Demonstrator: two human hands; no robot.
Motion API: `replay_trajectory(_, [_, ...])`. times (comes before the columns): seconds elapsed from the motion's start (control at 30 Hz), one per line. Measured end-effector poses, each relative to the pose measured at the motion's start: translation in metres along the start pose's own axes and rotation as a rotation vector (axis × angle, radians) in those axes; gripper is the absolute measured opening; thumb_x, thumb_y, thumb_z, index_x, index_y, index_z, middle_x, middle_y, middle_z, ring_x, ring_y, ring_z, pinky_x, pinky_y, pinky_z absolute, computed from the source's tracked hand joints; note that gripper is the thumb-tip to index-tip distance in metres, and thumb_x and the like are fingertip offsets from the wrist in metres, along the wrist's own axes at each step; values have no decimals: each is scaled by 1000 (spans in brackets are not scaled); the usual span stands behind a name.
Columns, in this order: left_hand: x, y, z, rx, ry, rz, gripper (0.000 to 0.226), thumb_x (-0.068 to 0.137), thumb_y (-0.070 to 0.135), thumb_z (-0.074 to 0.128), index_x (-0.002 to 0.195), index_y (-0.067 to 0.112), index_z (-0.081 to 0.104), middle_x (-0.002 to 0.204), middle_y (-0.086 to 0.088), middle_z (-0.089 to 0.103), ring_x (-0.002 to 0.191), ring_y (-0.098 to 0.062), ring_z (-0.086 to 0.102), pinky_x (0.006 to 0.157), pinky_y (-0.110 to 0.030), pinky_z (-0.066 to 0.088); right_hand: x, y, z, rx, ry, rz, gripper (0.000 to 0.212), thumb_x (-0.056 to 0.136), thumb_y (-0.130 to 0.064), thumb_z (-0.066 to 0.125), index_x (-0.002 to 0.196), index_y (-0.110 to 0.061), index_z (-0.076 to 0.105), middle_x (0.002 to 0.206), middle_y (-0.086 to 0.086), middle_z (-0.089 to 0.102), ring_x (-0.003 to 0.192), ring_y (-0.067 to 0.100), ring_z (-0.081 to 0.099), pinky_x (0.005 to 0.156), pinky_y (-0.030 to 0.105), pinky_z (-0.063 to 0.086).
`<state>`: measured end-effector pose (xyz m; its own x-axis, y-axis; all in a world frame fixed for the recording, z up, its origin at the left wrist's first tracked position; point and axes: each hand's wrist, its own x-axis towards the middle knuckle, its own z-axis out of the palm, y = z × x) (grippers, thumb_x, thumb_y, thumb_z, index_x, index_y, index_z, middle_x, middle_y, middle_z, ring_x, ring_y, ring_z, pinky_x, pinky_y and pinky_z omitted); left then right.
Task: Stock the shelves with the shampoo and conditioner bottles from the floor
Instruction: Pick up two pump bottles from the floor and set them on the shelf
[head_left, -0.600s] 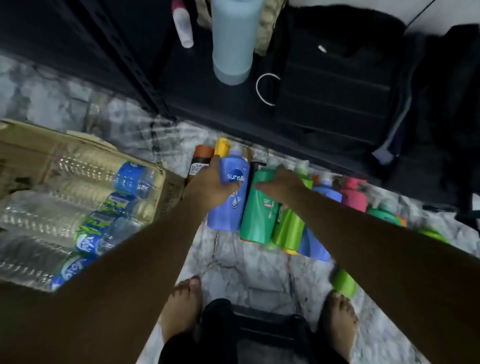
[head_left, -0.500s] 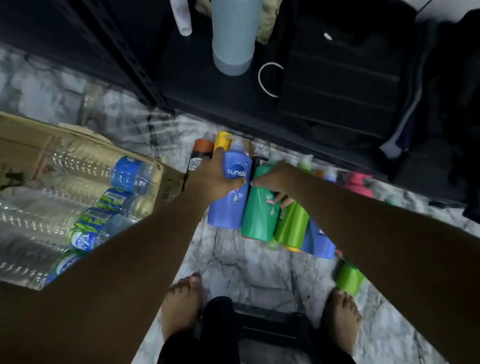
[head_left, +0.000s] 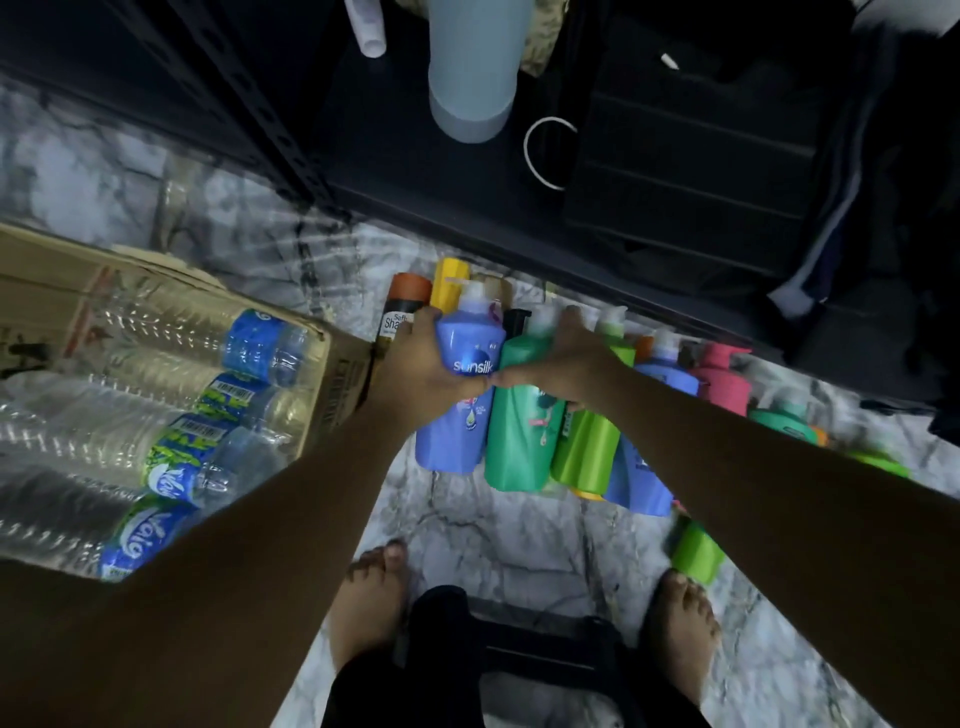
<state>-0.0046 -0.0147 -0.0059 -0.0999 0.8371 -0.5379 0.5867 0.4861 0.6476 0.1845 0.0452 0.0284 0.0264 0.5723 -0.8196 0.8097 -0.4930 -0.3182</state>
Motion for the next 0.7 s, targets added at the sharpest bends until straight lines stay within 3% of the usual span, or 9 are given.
replay_trajectory(0.07, [-16,-5,-3,-26,-3,6,89,49,57,85,124,24,49,114,-2,62,100,-22,65,83,-46,57,-12,9,1,-47,49,-110,123,46,-57,96,146,-16,36,126,1,61,108,22,65,82,36,59])
replay_trajectory(0.13, [-32,-13,-4,-45,-19,4,79,56,42,89,121,27,46,112,-2,61,99,-22,63,82,-47,56,-30,17,4,17,34,-195,81,48,-56,95,117,-29,64,102,-12,71,95,9,69,79,30,57])
replay_trajectory(0.17, [-42,-16,-4,-45,-21,10,77,59,36,90,120,31,43,112,-1,61,98,-23,63,82,-46,55,-38,23,8,48,25,-214,61,49,-55,95,100,-34,69,90,-17,73,85,1,70,75,29,58])
replay_trajectory(0.23, [-63,-22,-4,-27,-42,3,77,63,29,91,120,36,39,111,1,62,97,-23,64,80,-40,54,-58,35,18,98,21,-247,45,51,-54,95,86,-44,68,84,-24,72,80,-9,67,76,28,59])
replay_trajectory(0.43, [-122,-36,-2,2,-81,92,63,65,21,88,122,20,60,104,12,62,99,-11,60,80,-29,45,-118,90,69,-67,213,-371,72,49,-61,86,111,-39,57,108,-16,48,93,12,61,74,33,54])
replay_trajectory(0.5, [-146,-40,12,92,-153,56,27,77,12,83,94,18,63,90,0,60,105,-24,59,89,-34,43,-134,111,84,-14,273,-367,72,50,-60,86,113,-40,57,110,-16,46,94,12,61,75,33,55])
replay_trajectory(0.57, [-163,-37,18,149,-236,81,26,83,3,76,79,19,55,81,-4,51,100,-29,56,83,-35,37,-149,129,99,53,326,-338,70,51,-56,87,113,-37,58,113,-15,45,94,12,61,78,32,54])
replay_trajectory(0.63, [-156,-43,16,108,-252,215,45,70,4,79,108,21,63,108,5,58,103,-14,58,87,-38,47,-158,144,112,87,361,-293,72,53,-54,88,116,-32,59,118,-13,43,95,10,56,81,30,51])
replay_trajectory(0.7, [-152,-49,16,76,-315,304,60,68,8,76,123,26,61,119,13,55,109,-8,59,89,-36,51,-163,156,124,126,371,-243,74,57,-49,90,120,-27,57,120,-11,43,97,9,54,82,35,53])
